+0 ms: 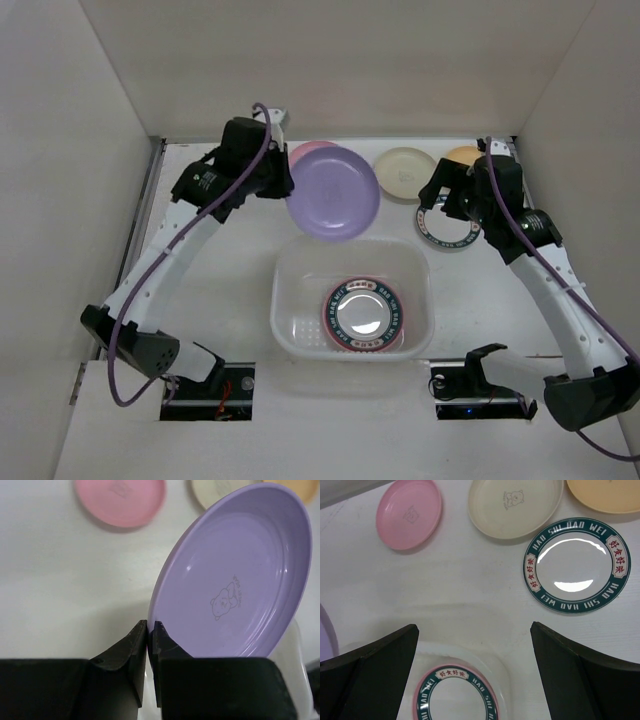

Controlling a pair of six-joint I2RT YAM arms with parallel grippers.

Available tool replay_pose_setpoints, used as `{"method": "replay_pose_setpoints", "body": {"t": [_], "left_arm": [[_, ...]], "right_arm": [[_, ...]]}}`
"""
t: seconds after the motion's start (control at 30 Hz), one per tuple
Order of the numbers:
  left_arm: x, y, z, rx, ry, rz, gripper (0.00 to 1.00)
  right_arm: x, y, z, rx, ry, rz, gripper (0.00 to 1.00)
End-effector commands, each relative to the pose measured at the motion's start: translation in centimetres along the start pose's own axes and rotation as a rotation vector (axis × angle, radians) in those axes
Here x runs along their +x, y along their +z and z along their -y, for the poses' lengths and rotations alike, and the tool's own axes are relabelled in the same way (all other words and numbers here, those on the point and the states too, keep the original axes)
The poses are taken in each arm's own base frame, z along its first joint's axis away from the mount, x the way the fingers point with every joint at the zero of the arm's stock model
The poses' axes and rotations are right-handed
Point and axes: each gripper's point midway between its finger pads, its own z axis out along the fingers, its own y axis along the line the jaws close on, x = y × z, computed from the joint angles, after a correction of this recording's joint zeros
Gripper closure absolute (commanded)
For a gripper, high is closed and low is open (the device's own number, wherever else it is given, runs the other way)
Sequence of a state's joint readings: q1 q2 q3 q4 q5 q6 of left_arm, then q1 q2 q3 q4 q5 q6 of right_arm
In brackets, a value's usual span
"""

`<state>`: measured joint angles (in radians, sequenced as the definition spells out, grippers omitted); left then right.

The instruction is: Place the plates into the plastic bin on the countertop

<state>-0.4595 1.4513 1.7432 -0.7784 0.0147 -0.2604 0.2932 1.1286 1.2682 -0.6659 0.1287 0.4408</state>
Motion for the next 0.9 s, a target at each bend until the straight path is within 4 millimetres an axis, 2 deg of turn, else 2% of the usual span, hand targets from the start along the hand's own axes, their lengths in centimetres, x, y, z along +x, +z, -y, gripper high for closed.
{"method": "replay_pose_setpoints", "body": {"t": [0.0, 0.07, 0.13, 0.3, 0.4, 0.57, 0.8, 0.87], "left_arm": [[4.9, -1.8, 3.2, 0.095, 0.051, -0.112, 0.98], [8.4, -1.8, 4.1, 0.115, 0.088, -0.173, 0.98], [11.0, -1.8, 4.7, 0.124, 0.099, -0.218, 0.98], [16.4, -1.3, 6.8, 0.169, 0.115, -0.305, 0.98], [19.2, -0.1, 8.5, 0.196, 0.138, -0.346, 0.98], [22.8, 2.3, 9.9, 0.189, 0.190, -0.410, 0.95], [27.1, 5.5, 8.4, 0.067, 0.280, -0.504, 0.83], [27.1, 5.6, 8.4, 0.052, 0.288, -0.513, 0.77]], "right_arm": [[-1.4, -0.6, -0.6, -0.030, -0.004, 0.095, 0.00], [-1.0, -0.7, -0.3, -0.020, -0.005, 0.104, 0.00], [-1.1, -0.8, 0.3, 0.005, -0.004, 0.123, 0.00], [-1.3, -1.8, 1.1, 0.034, 0.001, 0.151, 0.00], [-1.3, -2.4, 1.3, 0.031, 0.005, 0.162, 0.00], [-1.0, -3.1, 1.5, 0.029, 0.009, 0.168, 0.00], [-0.1, -3.2, 1.2, 0.010, 0.021, 0.158, 0.00], [0.0, -3.4, 1.1, 0.002, 0.021, 0.161, 0.00]]}}
